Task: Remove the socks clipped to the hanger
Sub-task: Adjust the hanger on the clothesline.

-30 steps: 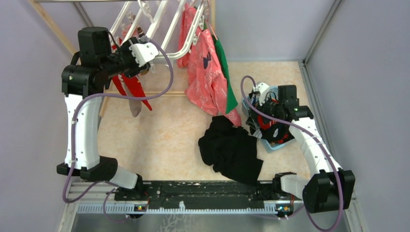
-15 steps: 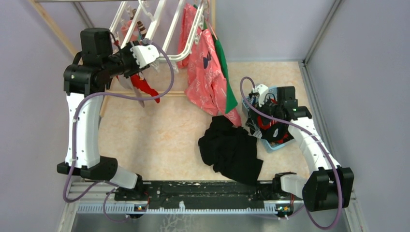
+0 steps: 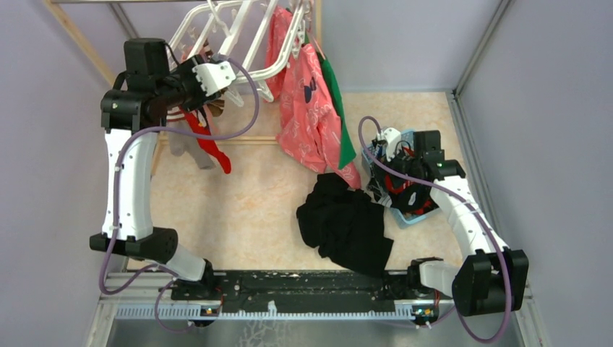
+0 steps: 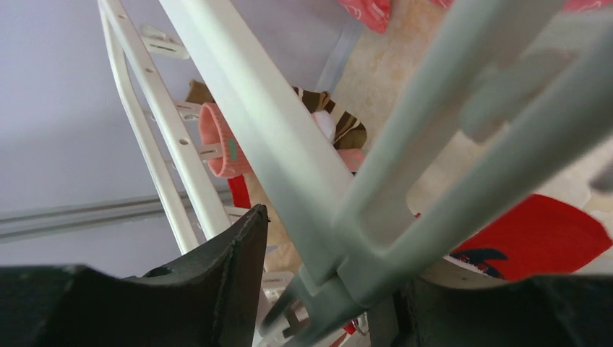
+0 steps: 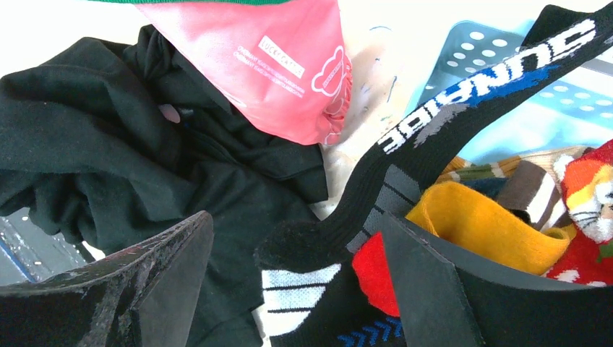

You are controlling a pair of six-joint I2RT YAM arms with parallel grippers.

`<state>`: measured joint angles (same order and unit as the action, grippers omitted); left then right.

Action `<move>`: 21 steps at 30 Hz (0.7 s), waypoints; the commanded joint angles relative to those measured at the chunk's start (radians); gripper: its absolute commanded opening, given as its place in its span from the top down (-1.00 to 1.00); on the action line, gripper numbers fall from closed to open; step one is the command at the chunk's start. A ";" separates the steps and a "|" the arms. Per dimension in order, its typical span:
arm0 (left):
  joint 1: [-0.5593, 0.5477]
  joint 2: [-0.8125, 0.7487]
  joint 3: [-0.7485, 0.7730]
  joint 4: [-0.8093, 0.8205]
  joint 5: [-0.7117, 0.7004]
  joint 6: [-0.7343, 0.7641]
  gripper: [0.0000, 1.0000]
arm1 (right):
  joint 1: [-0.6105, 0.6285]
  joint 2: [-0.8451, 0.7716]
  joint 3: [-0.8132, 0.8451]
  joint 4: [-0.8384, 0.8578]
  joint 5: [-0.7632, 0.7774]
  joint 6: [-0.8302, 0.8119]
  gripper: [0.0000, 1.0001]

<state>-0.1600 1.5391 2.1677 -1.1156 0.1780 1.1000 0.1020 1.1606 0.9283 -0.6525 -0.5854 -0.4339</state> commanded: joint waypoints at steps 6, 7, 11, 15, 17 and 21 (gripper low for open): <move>0.038 -0.022 0.021 -0.137 0.057 0.056 0.07 | 0.000 0.000 -0.002 0.038 -0.023 -0.005 -0.72; 0.039 -0.025 0.021 -0.148 0.059 0.056 0.10 | 0.000 0.000 -0.002 0.037 -0.024 -0.006 -0.72; 0.046 -0.046 0.013 -0.183 0.039 0.061 0.20 | 0.000 0.000 -0.005 0.033 -0.024 -0.009 -0.72; 0.058 -0.073 -0.017 -0.170 -0.017 0.070 0.28 | 0.000 0.001 -0.004 0.034 -0.024 -0.012 -0.72; 0.063 -0.084 -0.033 -0.150 -0.046 0.081 0.32 | 0.000 0.004 -0.003 0.034 -0.027 -0.013 -0.72; 0.068 -0.092 -0.035 -0.134 -0.084 0.117 0.40 | 0.000 0.007 -0.003 0.029 -0.029 -0.016 -0.72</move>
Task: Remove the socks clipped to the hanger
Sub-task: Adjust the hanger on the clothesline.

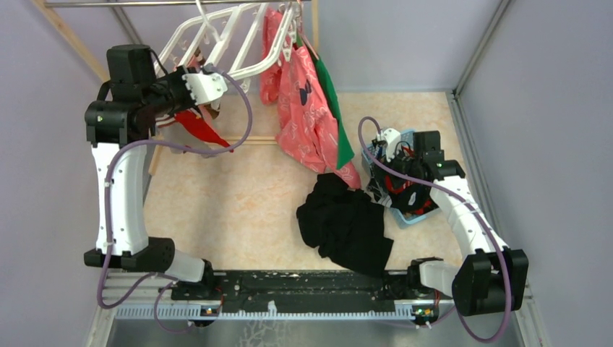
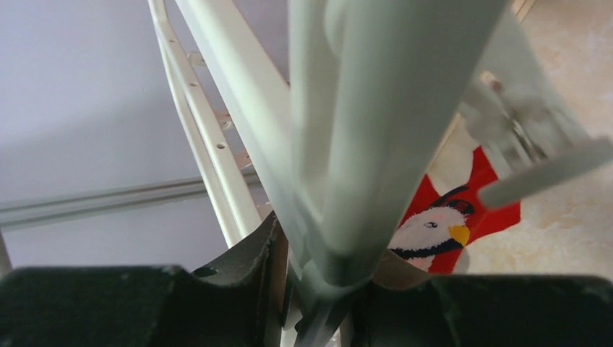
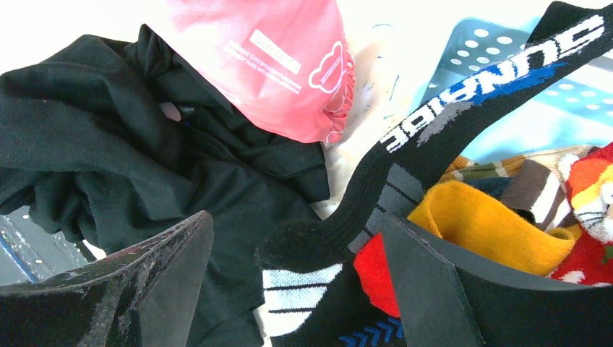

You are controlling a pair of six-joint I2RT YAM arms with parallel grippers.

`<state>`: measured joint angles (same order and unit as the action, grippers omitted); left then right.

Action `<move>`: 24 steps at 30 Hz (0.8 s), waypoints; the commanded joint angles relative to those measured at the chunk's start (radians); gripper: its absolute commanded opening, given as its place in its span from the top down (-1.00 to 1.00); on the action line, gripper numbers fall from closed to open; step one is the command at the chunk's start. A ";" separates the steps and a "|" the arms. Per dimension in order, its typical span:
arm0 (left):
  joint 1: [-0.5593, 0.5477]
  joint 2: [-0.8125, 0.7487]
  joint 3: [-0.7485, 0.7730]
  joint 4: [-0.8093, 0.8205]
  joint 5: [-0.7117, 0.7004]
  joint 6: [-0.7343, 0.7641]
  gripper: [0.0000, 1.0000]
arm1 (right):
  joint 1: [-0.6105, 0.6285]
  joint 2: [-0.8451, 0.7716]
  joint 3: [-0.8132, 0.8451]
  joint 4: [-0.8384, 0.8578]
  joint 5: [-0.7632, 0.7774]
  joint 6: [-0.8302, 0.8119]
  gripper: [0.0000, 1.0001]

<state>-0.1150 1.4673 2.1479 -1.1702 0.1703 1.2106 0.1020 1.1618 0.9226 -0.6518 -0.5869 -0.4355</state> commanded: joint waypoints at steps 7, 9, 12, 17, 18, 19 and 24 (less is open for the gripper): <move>0.028 -0.028 -0.020 -0.077 -0.176 0.071 0.45 | 0.000 0.005 -0.001 0.026 -0.024 -0.020 -0.72; 0.032 -0.031 -0.020 -0.065 -0.210 0.081 0.47 | -0.001 0.007 0.001 0.027 -0.026 -0.019 -0.72; 0.034 -0.042 -0.025 -0.046 -0.233 0.095 0.51 | 0.000 0.012 0.005 0.025 -0.029 -0.018 -0.72; 0.037 -0.072 -0.062 -0.023 -0.249 0.093 0.56 | 0.000 0.014 0.008 0.024 -0.033 -0.018 -0.72; 0.036 -0.077 -0.069 -0.020 -0.235 0.082 0.57 | -0.001 0.016 0.009 0.027 -0.034 -0.016 -0.72; 0.035 -0.081 -0.077 -0.016 -0.222 0.069 0.58 | 0.001 0.017 0.011 0.027 -0.036 -0.013 -0.72; 0.030 -0.093 -0.126 0.013 -0.184 -0.019 0.61 | 0.006 0.028 0.018 0.025 -0.040 -0.006 -0.72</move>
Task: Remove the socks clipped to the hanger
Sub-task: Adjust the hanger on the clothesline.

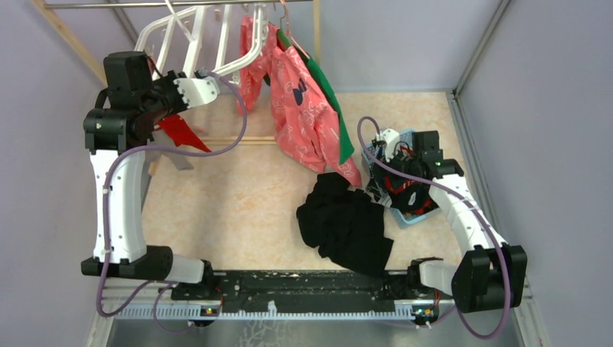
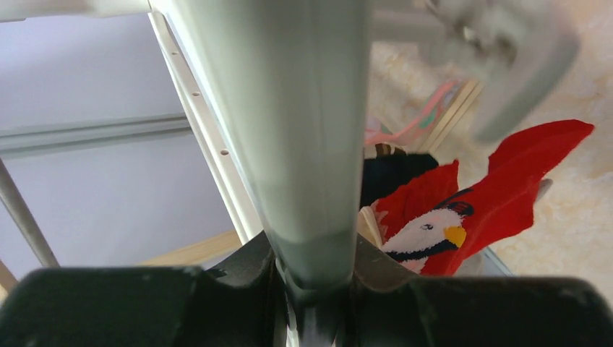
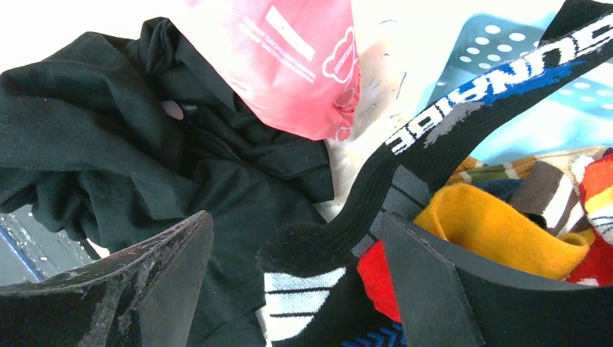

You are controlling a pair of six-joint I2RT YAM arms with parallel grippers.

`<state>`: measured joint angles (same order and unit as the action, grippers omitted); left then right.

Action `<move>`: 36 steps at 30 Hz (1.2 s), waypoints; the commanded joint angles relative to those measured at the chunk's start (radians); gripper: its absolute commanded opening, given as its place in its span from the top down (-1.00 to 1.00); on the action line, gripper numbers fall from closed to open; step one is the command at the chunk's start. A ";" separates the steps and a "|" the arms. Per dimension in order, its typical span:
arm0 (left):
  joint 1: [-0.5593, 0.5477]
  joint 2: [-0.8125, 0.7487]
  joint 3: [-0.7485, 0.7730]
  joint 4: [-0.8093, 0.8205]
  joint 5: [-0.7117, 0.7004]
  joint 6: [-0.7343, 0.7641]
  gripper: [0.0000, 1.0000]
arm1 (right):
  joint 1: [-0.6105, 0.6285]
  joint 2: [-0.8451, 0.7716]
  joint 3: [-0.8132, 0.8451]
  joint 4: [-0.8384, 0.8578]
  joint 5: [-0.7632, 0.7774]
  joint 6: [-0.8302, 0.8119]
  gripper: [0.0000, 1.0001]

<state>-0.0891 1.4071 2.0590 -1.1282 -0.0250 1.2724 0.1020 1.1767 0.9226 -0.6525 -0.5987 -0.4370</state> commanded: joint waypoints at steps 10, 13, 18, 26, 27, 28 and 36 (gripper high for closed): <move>-0.139 -0.018 -0.093 0.022 -0.068 -0.240 0.43 | 0.010 0.022 0.021 0.027 -0.020 0.006 -0.72; -0.214 -0.013 -0.108 0.054 -0.128 -0.287 0.30 | 0.011 0.023 0.019 0.024 -0.020 0.007 -0.72; -0.292 0.014 -0.098 0.076 -0.169 -0.363 0.10 | 0.010 0.018 0.013 0.024 -0.017 0.006 -0.72; -0.333 0.035 -0.084 0.078 -0.159 -0.434 -0.22 | 0.010 0.017 0.008 0.024 -0.013 0.002 -0.72; -0.333 0.030 -0.087 0.076 -0.158 -0.438 -0.24 | 0.011 0.017 0.008 0.024 -0.013 0.002 -0.72; -0.334 0.024 -0.092 0.073 -0.158 -0.439 -0.27 | 0.010 0.017 0.008 0.025 -0.013 0.001 -0.72; -0.334 -0.065 -0.093 -0.020 -0.156 -0.400 -0.63 | 0.010 0.019 0.007 0.025 -0.016 0.000 -0.72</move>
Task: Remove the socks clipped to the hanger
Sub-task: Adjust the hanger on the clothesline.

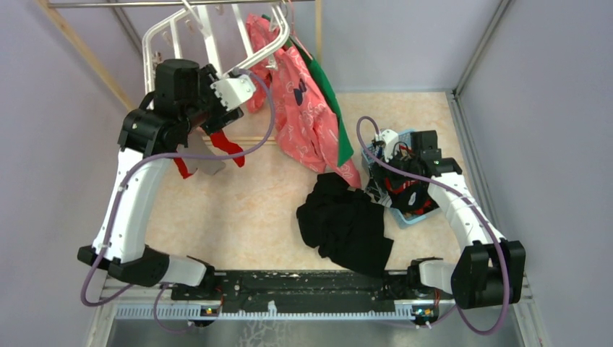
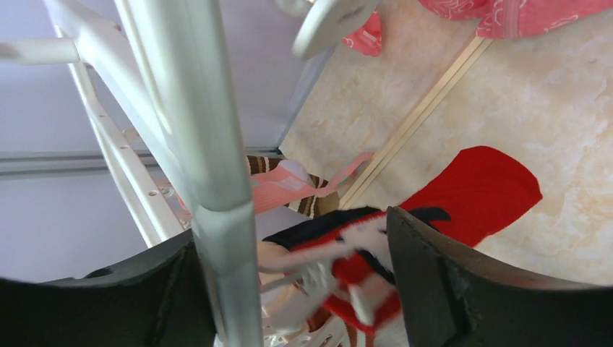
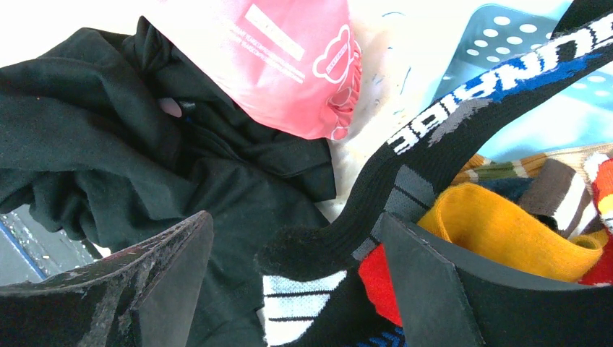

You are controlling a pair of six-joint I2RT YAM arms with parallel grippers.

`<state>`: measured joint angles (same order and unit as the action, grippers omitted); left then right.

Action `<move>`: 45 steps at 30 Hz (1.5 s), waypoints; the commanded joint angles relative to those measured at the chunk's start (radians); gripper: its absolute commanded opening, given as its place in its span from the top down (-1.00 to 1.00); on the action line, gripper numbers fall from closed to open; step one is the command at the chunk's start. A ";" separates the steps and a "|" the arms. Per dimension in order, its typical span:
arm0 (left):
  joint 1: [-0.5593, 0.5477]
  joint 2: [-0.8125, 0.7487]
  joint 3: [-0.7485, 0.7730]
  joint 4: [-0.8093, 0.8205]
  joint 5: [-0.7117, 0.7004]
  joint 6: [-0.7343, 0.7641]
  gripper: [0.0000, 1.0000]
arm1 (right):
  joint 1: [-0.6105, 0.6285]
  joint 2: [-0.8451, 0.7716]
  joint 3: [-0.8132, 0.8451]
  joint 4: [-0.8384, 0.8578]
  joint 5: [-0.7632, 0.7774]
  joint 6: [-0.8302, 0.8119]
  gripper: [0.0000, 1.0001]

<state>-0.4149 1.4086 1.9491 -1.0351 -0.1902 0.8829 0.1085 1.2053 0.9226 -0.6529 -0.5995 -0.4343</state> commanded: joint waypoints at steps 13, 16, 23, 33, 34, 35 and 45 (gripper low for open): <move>-0.009 -0.249 -0.051 -0.104 0.185 -0.158 -0.96 | 0.007 0.002 0.016 0.022 -0.022 0.002 -0.72; -0.009 -0.304 -0.116 -0.044 0.178 -0.173 -0.98 | 0.009 0.002 0.015 0.021 -0.022 0.001 -0.72; -0.008 -0.350 -0.118 0.017 0.185 -0.194 -0.97 | 0.010 0.009 0.018 0.022 -0.021 -0.001 -0.72; -0.007 -0.205 0.068 -0.007 0.051 -0.169 -0.97 | 0.013 0.006 0.012 0.019 -0.018 -0.003 -0.72; -0.006 -0.164 0.130 -0.061 0.043 -0.177 -0.97 | 0.013 0.007 0.011 0.020 -0.016 -0.005 -0.72; -0.004 -0.133 0.185 -0.109 0.040 -0.182 -0.96 | 0.013 0.007 0.011 0.020 -0.017 -0.005 -0.72; 0.286 -0.026 0.262 -0.212 0.273 -0.108 -0.95 | 0.013 -0.014 0.046 0.013 -0.055 -0.007 -0.72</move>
<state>-0.2268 1.3731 2.1918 -1.1992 -0.0319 0.7425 0.1116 1.2190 0.9226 -0.6556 -0.6041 -0.4351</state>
